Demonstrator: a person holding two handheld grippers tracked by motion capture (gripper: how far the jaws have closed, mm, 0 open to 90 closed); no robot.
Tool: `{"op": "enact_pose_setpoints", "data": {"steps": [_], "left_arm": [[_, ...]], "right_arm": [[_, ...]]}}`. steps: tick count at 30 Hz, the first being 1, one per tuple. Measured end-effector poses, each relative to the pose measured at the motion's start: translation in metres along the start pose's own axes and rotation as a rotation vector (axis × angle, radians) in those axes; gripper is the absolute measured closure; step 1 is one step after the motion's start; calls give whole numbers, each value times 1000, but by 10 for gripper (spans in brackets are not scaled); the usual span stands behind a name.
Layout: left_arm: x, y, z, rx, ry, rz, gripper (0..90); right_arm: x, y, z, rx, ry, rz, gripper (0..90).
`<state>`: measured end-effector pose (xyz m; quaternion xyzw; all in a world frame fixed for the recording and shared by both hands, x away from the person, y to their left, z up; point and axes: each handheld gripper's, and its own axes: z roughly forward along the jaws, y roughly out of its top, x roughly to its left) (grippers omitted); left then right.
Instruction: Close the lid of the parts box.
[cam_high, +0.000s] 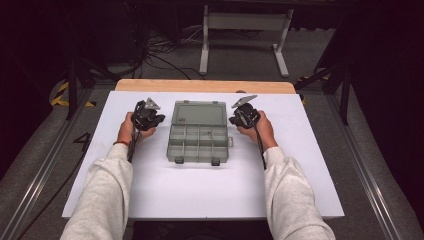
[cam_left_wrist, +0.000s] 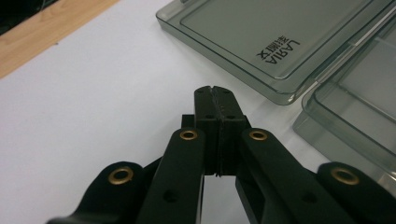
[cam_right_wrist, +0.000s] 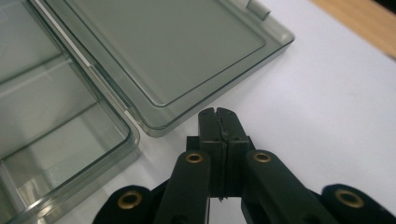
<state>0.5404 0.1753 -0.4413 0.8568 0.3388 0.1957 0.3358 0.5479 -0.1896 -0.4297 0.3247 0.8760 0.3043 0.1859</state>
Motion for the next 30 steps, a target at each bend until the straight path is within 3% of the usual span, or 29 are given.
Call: {"op": "enact_pose_setpoints", "data": {"steps": [2,9,12,16,21,30], "left_arm": [[0,0,5,28,4,10,900],[-1,0,17,57,-5,16,900],[-2,2,20,56,-24,10,900],[-7,6,25,58,-24,32,899],[-7,7,27,54,-6,32,899],[-6,11,35,37,23,13,899]], "right_arm": [[1,0,5,13,12,-6,900],[0,1,15,55,21,-16,900],[-2,1,16,51,34,-12,900],[-2,1,17,42,42,-14,900],[-2,2,20,31,45,-25,900],[-6,1,23,-5,35,8,900]]}}
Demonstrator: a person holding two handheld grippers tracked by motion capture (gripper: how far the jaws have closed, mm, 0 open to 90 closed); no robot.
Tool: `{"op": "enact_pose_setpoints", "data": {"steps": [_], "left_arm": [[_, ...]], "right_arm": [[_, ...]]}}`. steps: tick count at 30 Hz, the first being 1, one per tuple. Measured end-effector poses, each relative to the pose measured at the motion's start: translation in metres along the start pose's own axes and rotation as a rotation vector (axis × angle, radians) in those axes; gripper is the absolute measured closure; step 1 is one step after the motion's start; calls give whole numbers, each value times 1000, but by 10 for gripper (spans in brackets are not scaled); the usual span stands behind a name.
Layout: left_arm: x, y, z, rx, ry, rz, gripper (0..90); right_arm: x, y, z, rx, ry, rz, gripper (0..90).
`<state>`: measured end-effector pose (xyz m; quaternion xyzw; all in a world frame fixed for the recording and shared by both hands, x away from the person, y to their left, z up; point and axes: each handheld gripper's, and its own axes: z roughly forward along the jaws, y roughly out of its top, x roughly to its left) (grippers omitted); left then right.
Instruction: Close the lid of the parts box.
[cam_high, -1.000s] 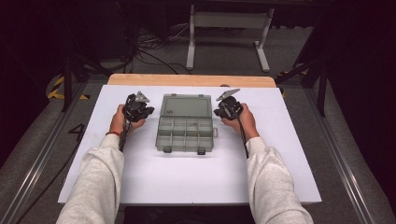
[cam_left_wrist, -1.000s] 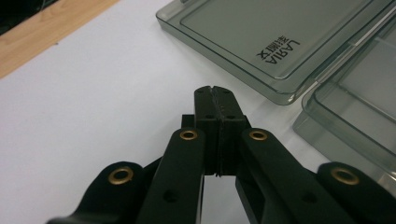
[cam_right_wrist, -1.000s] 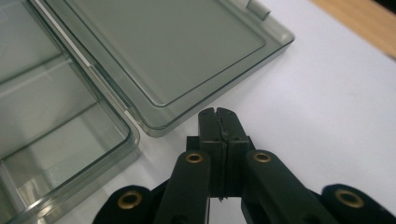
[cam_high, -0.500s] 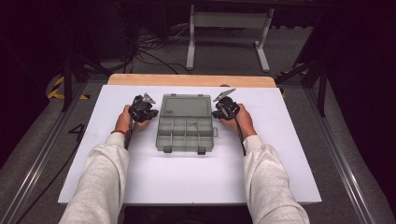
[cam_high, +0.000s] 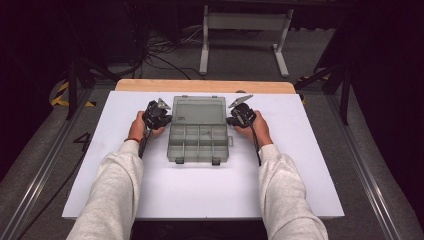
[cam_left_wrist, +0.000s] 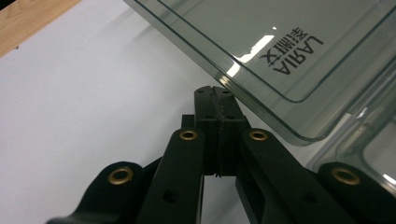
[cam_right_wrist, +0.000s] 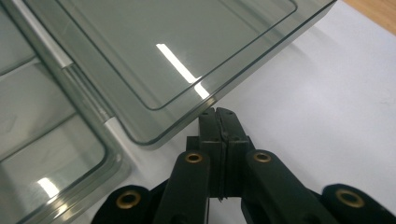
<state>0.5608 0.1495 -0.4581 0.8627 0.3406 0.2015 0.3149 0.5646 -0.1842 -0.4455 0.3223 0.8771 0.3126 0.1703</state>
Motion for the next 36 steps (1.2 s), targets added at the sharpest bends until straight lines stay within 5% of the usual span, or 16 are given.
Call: {"op": "enact_pose_setpoints", "data": {"steps": [20,25,36], "left_arm": [[8,10,10,-46,23,-112,898],[8,15,9,-59,25,-114,898],[13,19,-11,-187,-16,-147,882]], "right_arm": [[-11,8,14,-57,-25,92,900],[-12,9,12,-95,-29,117,900],[-14,12,-5,-208,-1,133,900]]}}
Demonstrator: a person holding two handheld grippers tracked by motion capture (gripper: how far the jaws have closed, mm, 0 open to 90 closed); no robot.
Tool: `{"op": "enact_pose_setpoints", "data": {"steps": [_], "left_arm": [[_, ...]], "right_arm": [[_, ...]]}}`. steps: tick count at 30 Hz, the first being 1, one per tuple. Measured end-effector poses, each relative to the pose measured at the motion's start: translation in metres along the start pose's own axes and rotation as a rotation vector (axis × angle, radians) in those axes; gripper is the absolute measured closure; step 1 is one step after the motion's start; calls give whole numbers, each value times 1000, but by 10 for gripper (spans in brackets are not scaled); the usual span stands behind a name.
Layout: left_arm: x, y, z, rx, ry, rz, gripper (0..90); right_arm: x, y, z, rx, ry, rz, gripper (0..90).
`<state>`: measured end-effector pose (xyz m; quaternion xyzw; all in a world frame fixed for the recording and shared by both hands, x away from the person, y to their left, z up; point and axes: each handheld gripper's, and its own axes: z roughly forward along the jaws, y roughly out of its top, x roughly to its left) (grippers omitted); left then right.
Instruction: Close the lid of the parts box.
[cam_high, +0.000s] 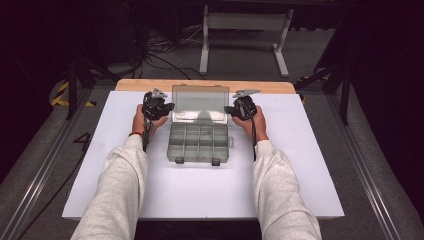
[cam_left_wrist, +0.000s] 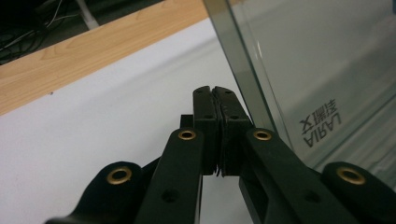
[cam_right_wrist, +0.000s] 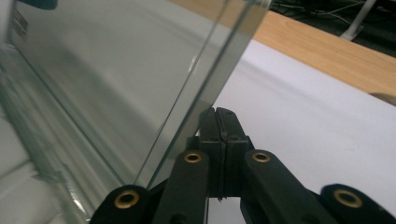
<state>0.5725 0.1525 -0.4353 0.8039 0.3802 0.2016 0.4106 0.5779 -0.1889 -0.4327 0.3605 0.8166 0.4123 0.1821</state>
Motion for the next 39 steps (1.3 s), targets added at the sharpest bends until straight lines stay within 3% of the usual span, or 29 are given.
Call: {"op": "enact_pose_setpoints", "data": {"steps": [6,16,39], "left_arm": [[0,6,-10,-25,6,16,874],[2,18,-31,-52,-20,41,873],[-14,30,-58,-70,-70,91,877]], "right_arm": [[3,5,-7,-14,0,-13,900],[7,11,-19,-36,23,-13,900],[24,22,-41,-58,37,-60,900]]}}
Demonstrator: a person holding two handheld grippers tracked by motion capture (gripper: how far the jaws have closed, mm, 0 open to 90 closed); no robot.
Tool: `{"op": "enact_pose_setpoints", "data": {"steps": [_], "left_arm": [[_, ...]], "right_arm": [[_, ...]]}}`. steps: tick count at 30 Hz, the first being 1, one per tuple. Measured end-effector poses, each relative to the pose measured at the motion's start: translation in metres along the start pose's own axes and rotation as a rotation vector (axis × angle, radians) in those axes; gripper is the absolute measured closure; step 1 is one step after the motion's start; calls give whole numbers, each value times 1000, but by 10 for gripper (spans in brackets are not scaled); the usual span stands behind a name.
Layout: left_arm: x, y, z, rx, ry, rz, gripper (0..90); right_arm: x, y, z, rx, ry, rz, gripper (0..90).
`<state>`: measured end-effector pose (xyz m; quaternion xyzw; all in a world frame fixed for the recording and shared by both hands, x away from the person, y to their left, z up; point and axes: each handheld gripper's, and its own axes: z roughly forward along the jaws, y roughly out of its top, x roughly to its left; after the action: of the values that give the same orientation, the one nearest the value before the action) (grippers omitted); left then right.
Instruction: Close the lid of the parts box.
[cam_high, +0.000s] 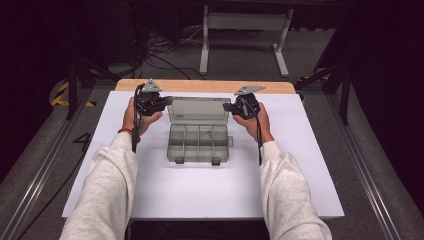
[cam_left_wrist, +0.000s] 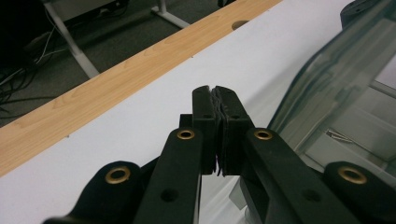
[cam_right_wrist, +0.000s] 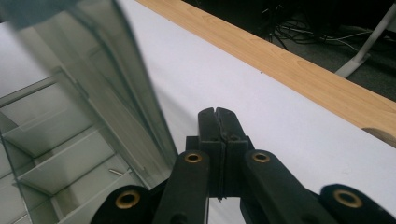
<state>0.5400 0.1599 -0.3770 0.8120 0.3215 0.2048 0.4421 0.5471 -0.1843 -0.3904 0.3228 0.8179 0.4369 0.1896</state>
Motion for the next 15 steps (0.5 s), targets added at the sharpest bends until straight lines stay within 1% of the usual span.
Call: {"op": "enact_pose_setpoints", "data": {"steps": [5,7,9,15], "left_arm": [[-2,0,-3,3,-3,-1,874],[-3,1,-5,9,-3,9,873],[-3,1,-6,4,-6,9,873],[-5,2,-5,15,-8,21,874]], "right_arm": [[3,2,-4,-4,4,0,900],[5,2,-5,-2,4,-6,900],[6,2,-6,0,8,-8,900],[7,2,-7,5,9,-13,900]]}}
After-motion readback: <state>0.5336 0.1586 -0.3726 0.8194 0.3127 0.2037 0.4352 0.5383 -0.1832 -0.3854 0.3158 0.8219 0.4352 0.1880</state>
